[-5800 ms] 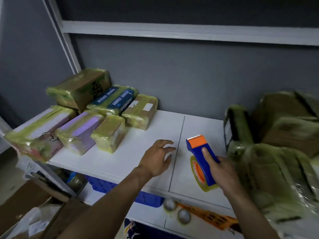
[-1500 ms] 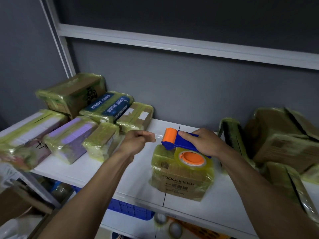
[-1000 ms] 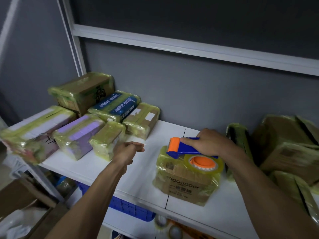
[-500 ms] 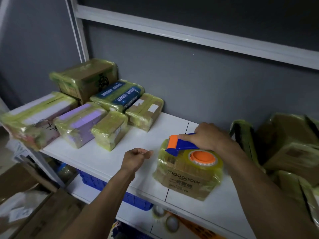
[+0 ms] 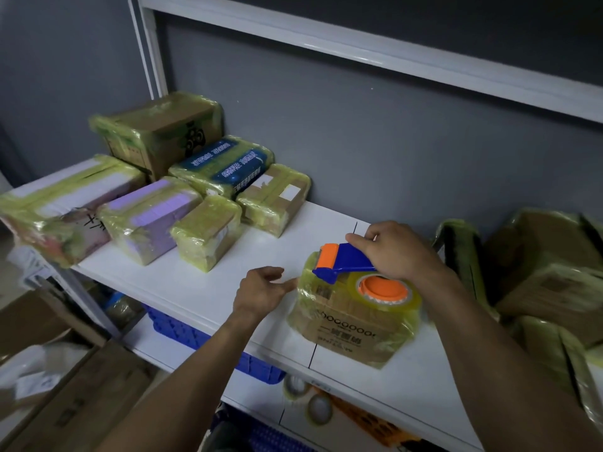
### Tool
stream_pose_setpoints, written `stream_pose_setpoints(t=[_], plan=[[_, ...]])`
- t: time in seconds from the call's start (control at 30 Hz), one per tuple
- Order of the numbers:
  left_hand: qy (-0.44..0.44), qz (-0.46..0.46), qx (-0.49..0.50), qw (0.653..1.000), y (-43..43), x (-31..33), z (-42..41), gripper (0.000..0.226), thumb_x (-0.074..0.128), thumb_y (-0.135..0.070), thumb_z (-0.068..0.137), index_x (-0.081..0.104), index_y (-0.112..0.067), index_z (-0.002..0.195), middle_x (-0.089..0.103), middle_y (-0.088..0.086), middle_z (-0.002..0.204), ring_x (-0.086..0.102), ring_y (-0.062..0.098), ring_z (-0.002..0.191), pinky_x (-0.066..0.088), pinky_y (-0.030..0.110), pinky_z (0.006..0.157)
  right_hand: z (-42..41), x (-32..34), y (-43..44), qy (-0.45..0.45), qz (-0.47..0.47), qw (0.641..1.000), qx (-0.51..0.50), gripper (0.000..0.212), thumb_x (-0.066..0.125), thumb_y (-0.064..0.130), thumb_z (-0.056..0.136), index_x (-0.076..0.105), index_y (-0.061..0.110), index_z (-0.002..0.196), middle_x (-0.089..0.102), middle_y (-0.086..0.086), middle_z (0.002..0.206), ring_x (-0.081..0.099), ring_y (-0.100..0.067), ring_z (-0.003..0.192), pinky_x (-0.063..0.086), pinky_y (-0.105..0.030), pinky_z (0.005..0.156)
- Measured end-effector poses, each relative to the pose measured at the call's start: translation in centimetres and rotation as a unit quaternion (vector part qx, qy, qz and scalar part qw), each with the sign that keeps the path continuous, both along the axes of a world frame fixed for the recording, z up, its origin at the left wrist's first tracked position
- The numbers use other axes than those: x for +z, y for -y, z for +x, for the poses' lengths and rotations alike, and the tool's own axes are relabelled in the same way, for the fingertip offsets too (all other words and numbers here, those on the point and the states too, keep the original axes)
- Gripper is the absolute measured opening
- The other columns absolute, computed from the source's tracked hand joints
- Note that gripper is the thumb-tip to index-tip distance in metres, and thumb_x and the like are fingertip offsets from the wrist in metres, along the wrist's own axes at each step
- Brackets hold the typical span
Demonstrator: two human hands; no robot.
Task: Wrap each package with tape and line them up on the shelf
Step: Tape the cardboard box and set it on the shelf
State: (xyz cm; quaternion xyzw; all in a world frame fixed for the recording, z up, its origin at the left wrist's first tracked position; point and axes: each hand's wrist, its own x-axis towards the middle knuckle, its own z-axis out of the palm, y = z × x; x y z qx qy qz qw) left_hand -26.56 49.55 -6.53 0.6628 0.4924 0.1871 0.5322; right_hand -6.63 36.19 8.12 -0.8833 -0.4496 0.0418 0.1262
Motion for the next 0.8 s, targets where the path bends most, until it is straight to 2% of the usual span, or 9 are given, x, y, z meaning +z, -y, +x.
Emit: stream_pose_setpoints(t=[0.07,0.17,0.23,0.3,0.37,0.47,0.63,0.7,0.8], plan=[[0.008,0.056,-0.011,0.998,0.0,0.2,-0.1,0.048,0.091,-0.052,0.067,0.075,-0.029,0.107,0.072,-0.016,0.108,0.068,0.005,0.097,0.055,0.031,0.093,-0.1,-0.1,0.1,-0.003,0.004,1.0,-0.004,0.047,0.052,0.071,0.091,0.061,0.026,0.081,0.061,0.01,0.077,0.056,-0.005,0.071,0.041,-0.027,0.057],[0.139,0.048,-0.025,0.989,1.1,0.6,0.0,0.027,0.074,-0.043,0.09,0.078,-0.023,0.108,0.077,-0.011,0.104,0.071,0.003,0.098,0.056,0.038,0.098,-0.3,-0.1,0.2,-0.026,0.037,0.999,-0.006,0.041,0.061,0.068,0.089,0.054,0.028,0.083,0.065,0.01,0.082,0.06,-0.007,0.076,0.049,-0.03,0.058],[0.197,-0.021,-0.098,0.975,2.4,0.9,0.0,0.045,0.054,-0.061,0.098,0.074,-0.026,0.119,0.077,-0.007,0.107,0.071,0.007,0.107,0.056,0.035,0.099,-0.5,-0.1,0.4,-0.039,0.082,0.996,-0.007,0.039,0.067,0.068,0.086,0.056,0.03,0.083,0.065,0.014,0.089,0.061,-0.008,0.079,0.055,-0.033,0.062],[0.195,-0.013,-0.196,0.961,3.3,0.8,-0.2,0.046,0.059,-0.066,0.093,0.064,-0.042,0.131,0.075,-0.009,0.116,0.068,0.01,0.114,0.056,0.03,0.096,-0.7,-0.1,0.6,-0.038,0.11,0.993,-0.009,0.039,0.071,0.071,0.082,0.06,0.034,0.081,0.064,0.018,0.09,0.061,-0.011,0.084,0.058,-0.034,0.062],[0.191,0.023,-0.251,0.949,3.5,0.5,-0.6,0.065,0.075,-0.053,0.087,0.043,-0.056,0.144,0.07,-0.012,0.126,0.065,0.009,0.119,0.056,0.028,0.096,-0.8,-0.1,0.8,-0.025,0.133,0.991,-0.006,0.043,0.069,0.076,0.08,0.068,0.033,0.079,0.065,0.015,0.086,0.062,-0.012,0.084,0.057,-0.034,0.061],[0.207,0.047,-0.281,0.936,3.3,0.7,-0.9,0.083,0.076,-0.037,0.092,0.025,-0.051,0.155,0.065,-0.008,0.135,0.061,0.015,0.126,0.054,0.034,0.1,-1.1,0.2,1.1,-0.021,0.149,0.989,-0.001,0.06,0.057,0.083,0.083,0.076,0.025,0.081,0.074,0.009,0.087,0.064,-0.01,0.079,0.06,-0.039,0.067],[0.175,0.092,-0.276,0.94,2.7,0.9,-0.8,0.081,0.081,-0.041,0.086,0.034,-0.053,0.151,0.067,-0.017,0.131,0.063,0.01,0.122,0.055,0.041,0.102,-0.9,0.9,3.4,-0.126,0.099,0.985,0.067,0.062,0.053,0.086,0.08,0.077,0.036,0.108,0.074,0.015,0.101,0.067,-0.004,0.097,0.06,-0.037,0.082],[0.154,0.115,-0.265,0.945,2.5,0.9,-0.7,0.084,0.085,-0.051,0.077,0.039,-0.055,0.148,0.066,-0.024,0.128,0.062,0.004,0.121,0.055,0.04,0.102,-0.7,0.7,4.6,-0.158,0.077,0.98,0.095,0.055,0.061,0.076,0.085,0.068,0.04,0.126,0.066,0.015,0.116,0.062,-0.004,0.108,0.056,-0.031,0.089],[0.115,0.164,-0.26,0.945,2.1,1.0,-0.4,0.092,0.085,-0.068,0.065,0.039,-0.056,0.144,0.065,-0.03,0.123,0.064,-0.002,0.114,0.058,0.036,0.096,-0.2,0.6,5.4,-0.16,0.078,0.979,0.1,0.04,0.065,0.054,0.095,0.061,0.046,0.134,0.059,0.014,0.125,0.057,-0.005,0.117,0.052,-0.028,0.096]])
